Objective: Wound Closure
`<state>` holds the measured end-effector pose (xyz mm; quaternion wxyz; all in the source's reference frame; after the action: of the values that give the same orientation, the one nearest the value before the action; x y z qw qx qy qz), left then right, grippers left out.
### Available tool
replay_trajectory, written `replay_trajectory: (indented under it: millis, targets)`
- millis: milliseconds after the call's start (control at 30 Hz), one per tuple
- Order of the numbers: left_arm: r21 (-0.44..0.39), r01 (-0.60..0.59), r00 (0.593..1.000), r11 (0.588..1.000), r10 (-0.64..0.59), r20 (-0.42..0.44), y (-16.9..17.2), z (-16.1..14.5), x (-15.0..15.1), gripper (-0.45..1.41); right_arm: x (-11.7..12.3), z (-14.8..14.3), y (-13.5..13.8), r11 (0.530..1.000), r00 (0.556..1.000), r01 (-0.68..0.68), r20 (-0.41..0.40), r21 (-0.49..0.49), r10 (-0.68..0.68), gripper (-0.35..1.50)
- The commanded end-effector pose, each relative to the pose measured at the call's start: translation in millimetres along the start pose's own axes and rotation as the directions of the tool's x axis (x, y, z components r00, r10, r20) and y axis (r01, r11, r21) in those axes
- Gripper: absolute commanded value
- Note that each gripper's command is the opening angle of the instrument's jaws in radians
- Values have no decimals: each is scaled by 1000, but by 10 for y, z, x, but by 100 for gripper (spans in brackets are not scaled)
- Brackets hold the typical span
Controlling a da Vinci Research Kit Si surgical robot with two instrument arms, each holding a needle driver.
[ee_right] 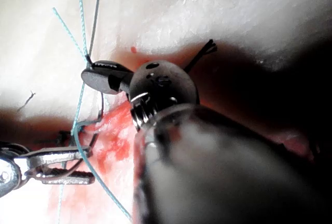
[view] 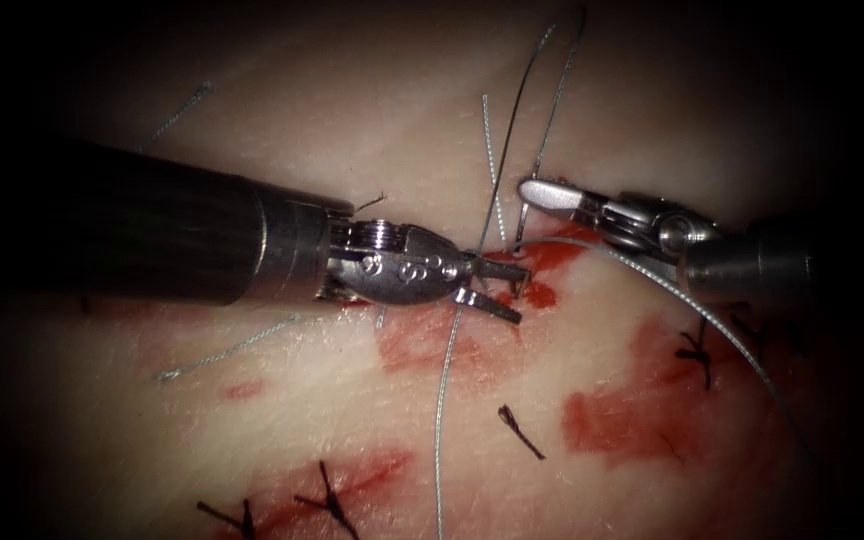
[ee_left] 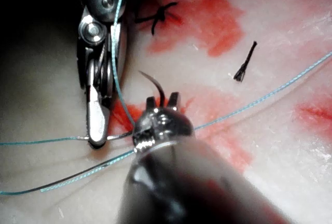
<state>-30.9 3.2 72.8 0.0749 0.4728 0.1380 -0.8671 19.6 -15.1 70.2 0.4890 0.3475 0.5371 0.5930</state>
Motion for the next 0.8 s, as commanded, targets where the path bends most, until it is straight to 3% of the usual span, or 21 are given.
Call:
replay_trajectory:
  millis: [33,133,200,267,333,367,433,467,567,667,767,800]
  targets:
    - [-3,25,1000,1000,-25,-3,-1,10,-3,-45,-5,8,0,1000,1000,0,0,2,0,-35]
    - [7,58,998,998,-58,-16,0,13,-8,-45,-6,8,0,1000,1000,23,-1,4,-23,-35]
    - [8,104,994,995,-103,-18,-1,13,-10,-45,-7,9,-2,992,992,126,-14,23,-126,46]
    - [6,159,987,987,-159,-37,-3,14,-11,-45,-10,8,-4,962,963,269,-32,41,-268,71]
    - [-13,215,973,976,-216,-81,-4,14,-11,-45,-11,9,-7,908,909,417,-48,42,-415,76]
    - [-24,259,959,966,-260,-113,-3,14,-11,-45,-11,9,-8,877,877,479,-53,39,-477,88]
    - [-45,332,930,942,-335,-152,-3,14,-8,-45,-8,13,-9,773,773,634,-57,22,-632,96]
    - [-79,424,881,902,-431,-195,-4,14,-3,-45,-1,19,-8,671,670,742,-59,0,-740,115]
    - [-158,555,772,817,-576,-269,-6,12,4,-45,17,26,-7,568,566,822,-56,-31,-822,118]
    - [-234,675,625,700,-711,-322,-8,8,11,-45,42,27,-8,462,460,885,-48,-63,-887,116]
    - [-326,785,418,526,-839,-347,-13,-1,20,-45,67,27,-13,368,366,926,-41,-88,-930,121]
    - [-361,809,348,464,-873,-341,-15,-5,23,-45,74,27,-16,363,361,927,-41,-94,-932,125]
